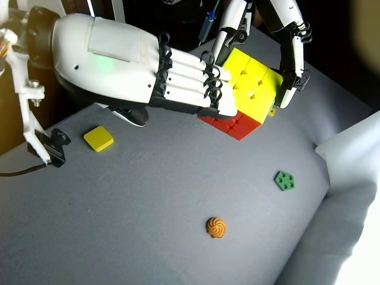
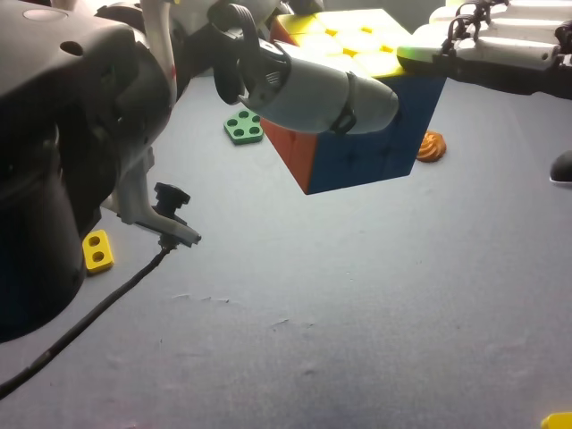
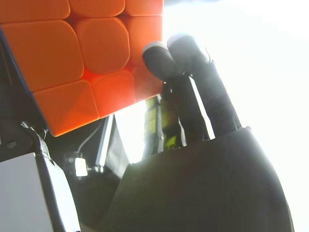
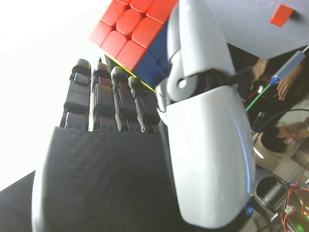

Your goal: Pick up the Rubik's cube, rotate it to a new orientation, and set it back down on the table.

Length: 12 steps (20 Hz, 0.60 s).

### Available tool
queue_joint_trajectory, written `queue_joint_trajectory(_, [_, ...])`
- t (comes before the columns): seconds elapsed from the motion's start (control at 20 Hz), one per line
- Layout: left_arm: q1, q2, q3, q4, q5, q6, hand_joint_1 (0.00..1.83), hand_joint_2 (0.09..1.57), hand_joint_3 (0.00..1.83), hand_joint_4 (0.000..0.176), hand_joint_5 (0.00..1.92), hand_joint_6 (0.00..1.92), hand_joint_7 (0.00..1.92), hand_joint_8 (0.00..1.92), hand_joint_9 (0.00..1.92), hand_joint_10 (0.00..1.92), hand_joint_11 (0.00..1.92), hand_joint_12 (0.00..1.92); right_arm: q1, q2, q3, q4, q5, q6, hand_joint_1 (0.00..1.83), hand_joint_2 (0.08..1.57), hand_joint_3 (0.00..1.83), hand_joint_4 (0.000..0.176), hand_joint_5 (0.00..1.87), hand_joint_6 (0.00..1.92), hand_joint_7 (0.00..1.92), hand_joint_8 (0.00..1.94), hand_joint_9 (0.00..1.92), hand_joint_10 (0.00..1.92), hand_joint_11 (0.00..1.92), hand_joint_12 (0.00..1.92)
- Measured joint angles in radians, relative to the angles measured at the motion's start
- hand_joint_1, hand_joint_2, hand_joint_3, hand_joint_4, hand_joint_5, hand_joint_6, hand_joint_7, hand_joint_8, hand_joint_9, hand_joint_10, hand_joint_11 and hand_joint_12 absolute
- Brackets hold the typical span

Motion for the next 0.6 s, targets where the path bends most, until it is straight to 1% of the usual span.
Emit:
queue_joint_trajectory(0.05, [0.0, 0.0, 0.0, 0.0, 0.001, 0.0, 1.05, 1.36, 0.01, 0.0, 0.54, 1.57, 0.61, 1.74, 0.57, 1.75, 0.59, 1.92, 0.0, 0.005, -0.001, -0.009, 0.003, 0.018, 1.42, 0.98, 0.0, 0.0, 0.0, 0.0, 0.0, 0.0, 0.0, 0.0, 0.0, 0.0])
queue_joint_trajectory(0.1, [-0.001, 0.0, 0.0, 0.0, 0.003, 0.0, 0.83, 1.39, 0.02, 0.042, 0.51, 1.71, 0.6, 1.79, 0.6, 1.87, 0.7, 1.92, 0.0, 0.008, -0.001, -0.018, 0.006, 0.035, 1.41, 0.97, 0.0, 0.0, 0.0, 0.0, 0.0, 0.0, 0.0, 0.0, 0.0, 0.0])
queue_joint_trajectory(0.15, [-0.003, 0.0, 0.0, -0.005, 0.003, 0.0, 0.99, 1.38, 0.03, 0.0, 0.51, 1.64, 0.58, 1.8, 0.58, 1.91, 0.7, 1.92, 0.0, 0.012, -0.003, -0.022, 0.007, 0.044, 1.4, 0.98, 0.0, 0.0, 0.0, 0.0, 0.0, 0.0, 0.0, 0.0, 0.0, 0.0])
queue_joint_trajectory(0.2, [-0.005, 0.0, 0.0, -0.005, 0.004, 0.0, 1.05, 1.37, 0.02, 0.0, 0.54, 1.59, 0.59, 1.78, 0.57, 1.9, 0.69, 1.92, 0.0, 0.018, -0.008, -0.024, 0.008, 0.044, 1.42, 0.98, 0.0, 0.0, 0.0, 0.0, 0.0, 0.0, 0.0, 0.0, 0.0, 0.0])
queue_joint_trajectory(0.25, [-0.008, 0.0, 0.0, -0.008, 0.004, 0.002, 1.05, 1.37, 0.02, 0.0, 0.54, 1.59, 0.59, 1.78, 0.57, 1.9, 0.69, 1.92, 0.001, 0.023, -0.012, -0.026, 0.007, 0.044, 1.42, 0.98, 0.0, 0.0, 0.0, 0.0, 0.0, 0.0, 0.0, 0.0, 0.0, 0.0])
queue_joint_trajectory(0.3, [-0.01, 0.0, 0.0, -0.008, 0.003, 0.002, 1.08, 1.36, 0.0, 0.0, 0.54, 1.55, 0.63, 1.74, 0.62, 1.78, 0.68, 1.92, 0.001, 0.032, -0.023, -0.034, 0.005, 0.049, 1.42, 0.98, 0.0, 0.0, 0.0, 0.0, 0.0, 0.0, 0.0, 0.0, 0.0, 0.0])
queue_joint_trajectory(0.4, [-0.011, 0.0, 0.0, -0.009, 0.001, 0.002, 1.07, 1.36, 0.0, 0.0, 0.55, 1.53, 0.63, 1.74, 0.61, 1.78, 0.67, 1.92, 0.001, 0.044, -0.037, -0.05, 0.005, 0.065, 1.42, 0.98, 0.0, 0.0, 0.0, 0.0, 0.0, 0.0, 0.0, 0.0, 0.0, 0.0])
queue_joint_trajectory(0.45, [-0.011, 0.0, 0.0, -0.01, -0.001, 0.003, 1.06, 1.37, 0.0, 0.0, 0.54, 1.56, 0.61, 1.77, 0.6, 1.82, 0.67, 1.92, 0.001, 0.047, -0.044, -0.06, 0.006, 0.068, 1.41, 0.98, 0.0, 0.0, 0.0, 0.0, 0.0, 0.0, 0.0, 0.0, 0.0, 0.0])
queue_joint_trajectory(0.5, [-0.011, 0.0, 0.0, -0.01, -0.002, 0.004, 1.06, 1.37, 0.0, 0.0, 0.51, 1.6, 0.62, 1.74, 0.59, 1.74, 0.59, 1.92, 0.001, 0.049, -0.048, -0.063, 0.004, 0.068, 1.43, 0.98, 0.0, 0.0, 0.0, 0.0, 0.0, 0.0, 0.0, 0.0, 0.0, 0.0])
queue_joint_trajectory(0.55, [-0.011, 0.0, 0.0, -0.009, -0.002, 0.004, 1.06, 1.37, 0.0, 0.0, 0.51, 1.6, 0.62, 1.74, 0.59, 1.74, 0.59, 1.92, 0.001, 0.049, -0.048, -0.063, 0.005, 0.069, 1.43, 0.98, 0.0, 0.0, 0.0, 0.0, 0.0, 0.0, 0.0, 0.0, 0.0, 0.0])
queue_joint_trajectory(0.6, [-0.011, 0.0, 0.0, -0.01, -0.003, 0.004, 1.09, 1.34, 0.0, 0.0, 0.58, 1.49, 0.64, 1.71, 0.61, 1.73, 0.6, 1.92, 0.001, 0.049, -0.05, -0.063, 0.003, 0.069, 1.43, 0.97, 0.0, 0.0, 0.0, 0.0, 0.0, 0.0, 0.0, 0.0, 0.0, 0.0])
